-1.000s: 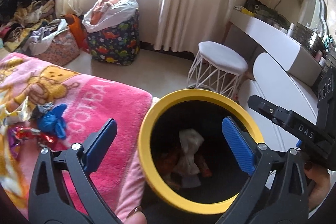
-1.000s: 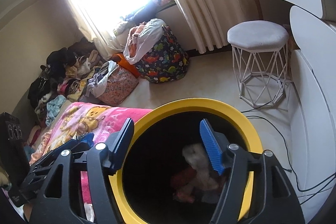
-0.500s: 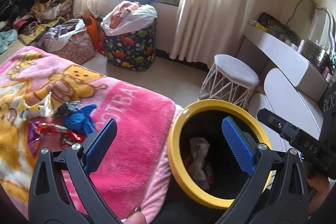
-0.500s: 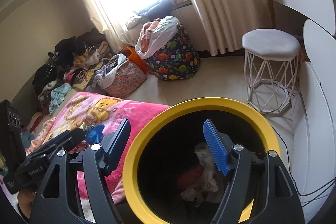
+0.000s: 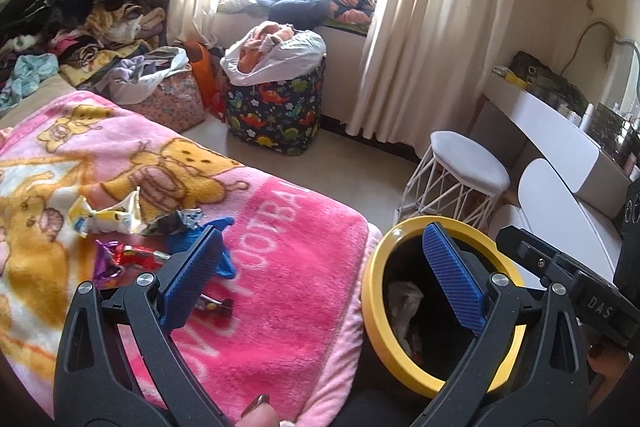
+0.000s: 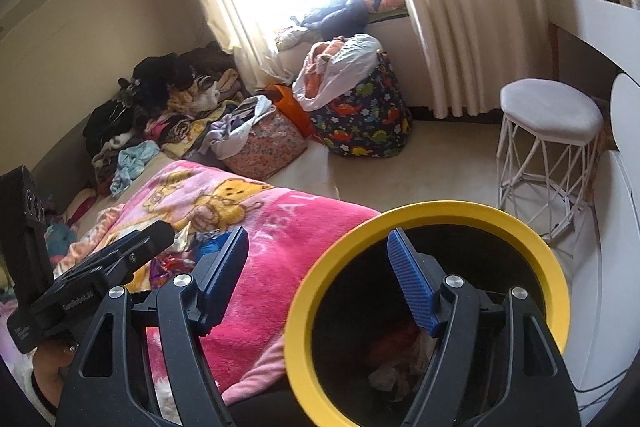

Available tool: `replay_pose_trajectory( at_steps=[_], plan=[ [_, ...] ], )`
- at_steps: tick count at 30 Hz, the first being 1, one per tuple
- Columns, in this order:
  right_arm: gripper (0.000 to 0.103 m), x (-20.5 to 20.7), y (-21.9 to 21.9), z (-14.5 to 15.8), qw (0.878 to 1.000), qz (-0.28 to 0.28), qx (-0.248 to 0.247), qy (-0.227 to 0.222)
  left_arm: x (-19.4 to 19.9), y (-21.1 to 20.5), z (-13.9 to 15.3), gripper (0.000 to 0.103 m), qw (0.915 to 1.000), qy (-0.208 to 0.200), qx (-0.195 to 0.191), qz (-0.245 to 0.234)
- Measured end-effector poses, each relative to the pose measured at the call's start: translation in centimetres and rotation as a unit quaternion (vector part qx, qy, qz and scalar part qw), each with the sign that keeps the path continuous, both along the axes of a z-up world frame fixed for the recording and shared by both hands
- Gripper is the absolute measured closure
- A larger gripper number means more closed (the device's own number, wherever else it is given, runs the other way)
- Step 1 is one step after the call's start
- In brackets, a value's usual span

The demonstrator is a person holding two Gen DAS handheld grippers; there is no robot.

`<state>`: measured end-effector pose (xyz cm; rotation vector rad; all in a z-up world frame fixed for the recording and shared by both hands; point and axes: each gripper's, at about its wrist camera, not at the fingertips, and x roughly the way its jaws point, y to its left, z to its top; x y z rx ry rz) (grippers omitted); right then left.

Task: Collect trash
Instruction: 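Move both tools back over the wrappers on the blanket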

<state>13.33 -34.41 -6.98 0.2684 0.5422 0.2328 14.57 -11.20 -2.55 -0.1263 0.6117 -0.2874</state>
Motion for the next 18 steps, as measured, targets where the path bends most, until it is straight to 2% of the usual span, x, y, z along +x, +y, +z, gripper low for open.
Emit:
replay_pose_trajectory(
  at_steps=[18],
  plan=[
    [0.033, 1.6, 6.9, 0.5, 0.997, 0.076, -0.032, 0.004, 0.3, 5.8, -0.4, 0.011, 0.9983, -0.003, -0.016, 0.056]
  ],
)
